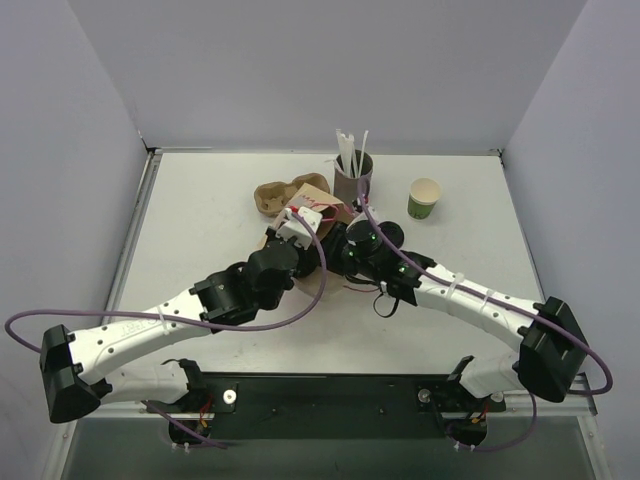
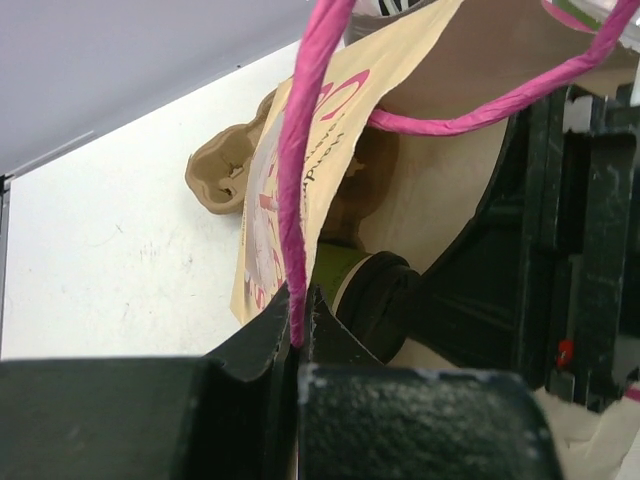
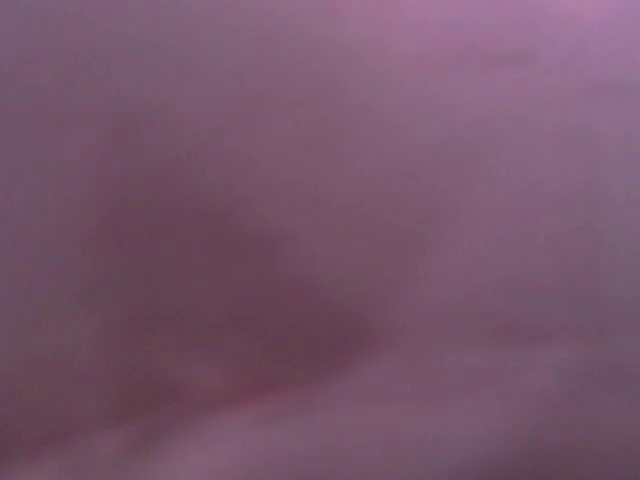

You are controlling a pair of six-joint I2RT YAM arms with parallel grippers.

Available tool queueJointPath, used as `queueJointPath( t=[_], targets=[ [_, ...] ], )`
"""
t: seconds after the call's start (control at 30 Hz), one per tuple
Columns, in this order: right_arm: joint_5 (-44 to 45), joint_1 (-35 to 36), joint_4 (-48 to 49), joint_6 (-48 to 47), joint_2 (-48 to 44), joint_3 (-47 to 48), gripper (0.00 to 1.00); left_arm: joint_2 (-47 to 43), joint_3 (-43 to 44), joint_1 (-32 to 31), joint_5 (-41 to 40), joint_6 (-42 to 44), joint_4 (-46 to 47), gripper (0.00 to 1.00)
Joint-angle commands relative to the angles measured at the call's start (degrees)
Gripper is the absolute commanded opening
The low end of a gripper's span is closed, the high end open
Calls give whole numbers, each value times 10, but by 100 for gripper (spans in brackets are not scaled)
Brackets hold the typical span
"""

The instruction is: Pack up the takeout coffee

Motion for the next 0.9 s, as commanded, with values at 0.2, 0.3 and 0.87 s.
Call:
queueJointPath(
  t=[0.2,0.3,0.87],
  targets=[
    [61,30,9,17,25,15,34,41,53,-5,-31,-70,-9,0],
    [87,32,1,18,42,27,41,47,58,-11,-22,-70,-5,0],
    [98,33,115,47,98,-10,65,15,17,-16,23,-39,52,0]
  ],
)
